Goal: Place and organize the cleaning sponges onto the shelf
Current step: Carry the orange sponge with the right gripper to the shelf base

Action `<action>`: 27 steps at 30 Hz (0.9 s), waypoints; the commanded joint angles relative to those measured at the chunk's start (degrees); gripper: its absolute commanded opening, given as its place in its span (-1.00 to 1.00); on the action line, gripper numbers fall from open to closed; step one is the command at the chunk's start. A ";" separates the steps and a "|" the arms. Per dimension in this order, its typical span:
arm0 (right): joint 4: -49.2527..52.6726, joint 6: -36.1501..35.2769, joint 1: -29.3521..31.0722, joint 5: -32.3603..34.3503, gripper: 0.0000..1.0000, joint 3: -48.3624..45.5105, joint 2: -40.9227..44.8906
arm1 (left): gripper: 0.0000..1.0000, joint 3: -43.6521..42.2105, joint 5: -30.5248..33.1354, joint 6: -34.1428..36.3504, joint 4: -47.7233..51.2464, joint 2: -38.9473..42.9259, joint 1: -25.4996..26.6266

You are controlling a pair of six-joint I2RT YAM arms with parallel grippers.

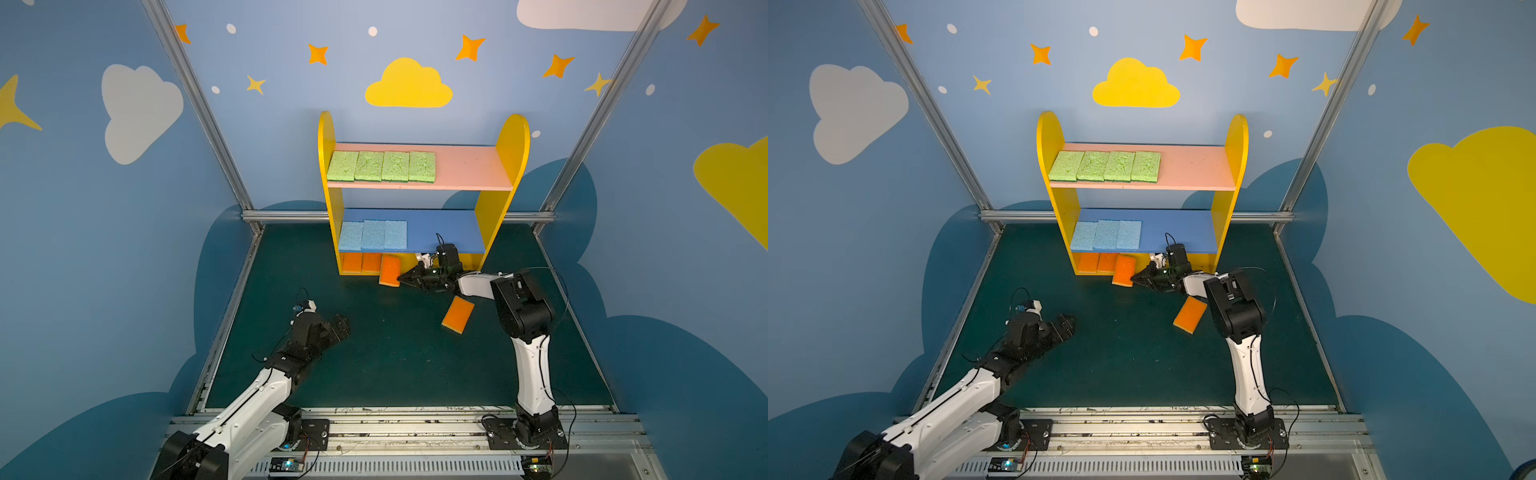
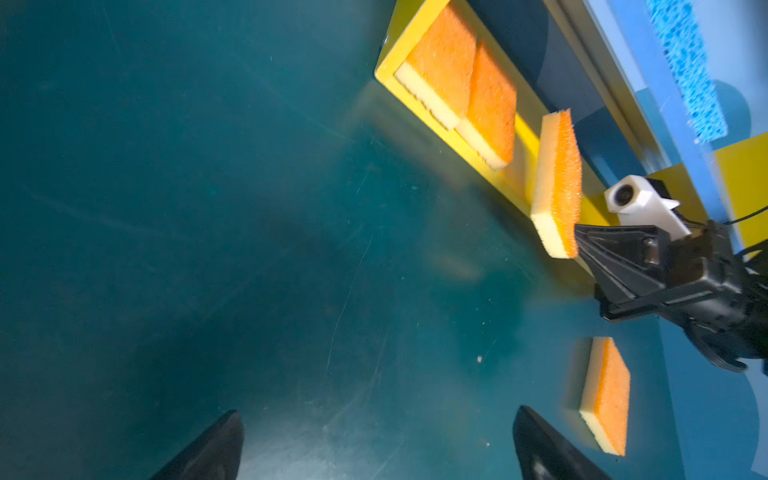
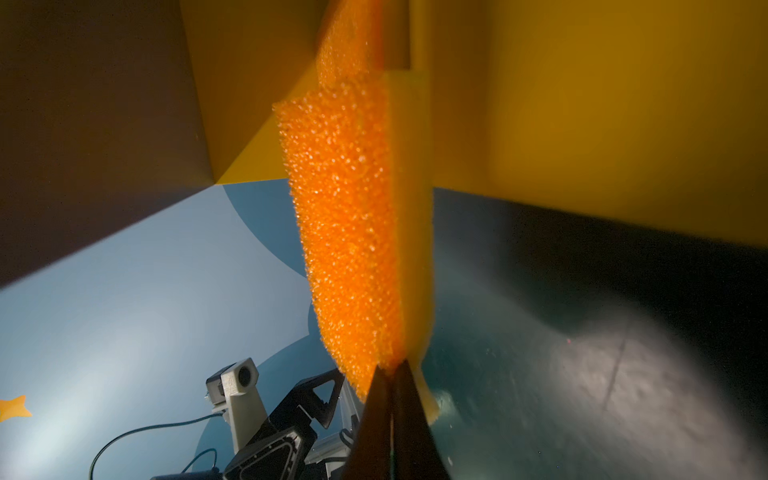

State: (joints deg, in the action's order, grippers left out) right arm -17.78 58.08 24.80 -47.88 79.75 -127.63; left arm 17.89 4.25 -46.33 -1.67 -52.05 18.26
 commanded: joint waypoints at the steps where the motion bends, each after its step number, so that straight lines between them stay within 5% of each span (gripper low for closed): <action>1: 3.06 -1.31 -0.80 -1.08 -1.00 4.41 -1.86 | 1.00 1.34 -1.00 2.00 -0.70 0.09 -1.00; 23: 19.85 -9.38 -3.45 0.40 -1.00 20.54 -9.91 | 0.99 2.19 -3.04 2.29 -2.90 -5.87 -2.70; 27: 19.61 -9.13 -3.35 0.66 -0.66 20.56 -10.27 | 0.99 2.14 -3.11 2.29 -2.84 -5.78 -2.70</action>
State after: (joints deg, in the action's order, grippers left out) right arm 2.83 48.71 22.31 -49.56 98.35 -135.20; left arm 19.03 1.61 -45.15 -4.10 -57.98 15.84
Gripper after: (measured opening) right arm 0.144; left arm 0.997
